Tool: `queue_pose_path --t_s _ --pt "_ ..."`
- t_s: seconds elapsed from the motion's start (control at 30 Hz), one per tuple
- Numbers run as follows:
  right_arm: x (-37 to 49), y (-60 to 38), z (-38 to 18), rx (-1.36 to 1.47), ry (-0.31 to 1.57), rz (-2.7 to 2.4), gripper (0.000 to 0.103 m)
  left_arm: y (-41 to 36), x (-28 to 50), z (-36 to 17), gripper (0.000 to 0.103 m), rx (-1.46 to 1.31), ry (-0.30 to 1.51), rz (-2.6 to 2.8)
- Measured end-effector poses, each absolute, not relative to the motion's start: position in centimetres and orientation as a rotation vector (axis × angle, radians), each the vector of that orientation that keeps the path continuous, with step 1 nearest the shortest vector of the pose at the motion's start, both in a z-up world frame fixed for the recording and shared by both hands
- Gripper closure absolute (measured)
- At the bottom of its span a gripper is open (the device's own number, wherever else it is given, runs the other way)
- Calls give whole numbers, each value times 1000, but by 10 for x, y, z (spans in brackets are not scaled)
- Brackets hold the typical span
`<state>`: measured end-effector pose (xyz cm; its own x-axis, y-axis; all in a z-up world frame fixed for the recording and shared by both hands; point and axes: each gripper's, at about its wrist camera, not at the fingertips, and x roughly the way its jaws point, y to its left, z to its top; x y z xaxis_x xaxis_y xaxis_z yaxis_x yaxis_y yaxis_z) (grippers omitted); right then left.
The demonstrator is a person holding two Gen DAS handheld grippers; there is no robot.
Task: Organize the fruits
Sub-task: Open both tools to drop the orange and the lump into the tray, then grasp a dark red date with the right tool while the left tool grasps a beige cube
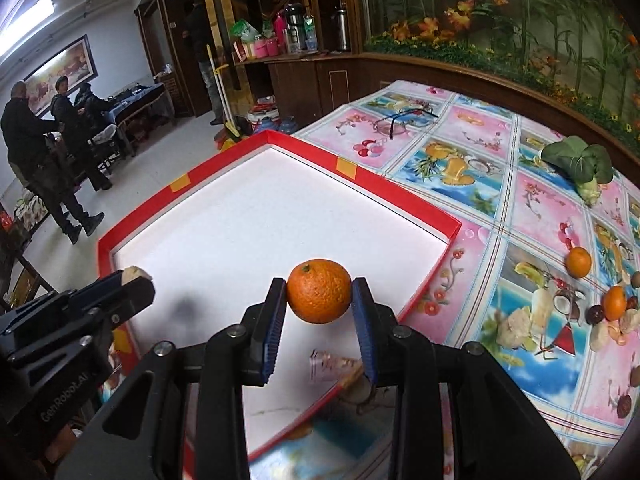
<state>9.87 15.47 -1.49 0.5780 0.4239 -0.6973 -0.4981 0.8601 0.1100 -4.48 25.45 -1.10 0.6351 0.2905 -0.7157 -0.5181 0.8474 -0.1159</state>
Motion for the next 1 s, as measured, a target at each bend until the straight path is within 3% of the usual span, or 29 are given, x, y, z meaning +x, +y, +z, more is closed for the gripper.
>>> queue_pose_path --t_s 0.13,0.17,0.2,0.23,0.27,0.53,0.67,1.0 --pt "105 161 -20 -107 806 536 67 265 -40 -16 76 -346 773 507" --pt "105 163 -21 -109 812 536 65 267 -39 -18 58 -354 785 517" --pt "105 164 -21 -111 811 533 56 270 -38 -19 36 -362 793 529" --pt "104 164 -21 -112 807 525 50 272 -41 -19 31 -375 785 546" --pt "103 163 -20 -107 803 520 43 273 -44 -18 29 -382 771 552" --pt "75 112 9 -36 715 477 38 262 -62 1 27 -417 675 548" --pt "47 51 20 11 653 400 31 235 -59 9 25 -396 637 495" --pt "24 -133 -21 161 756 59 31 130 -23 -7 25 -257 738 246"
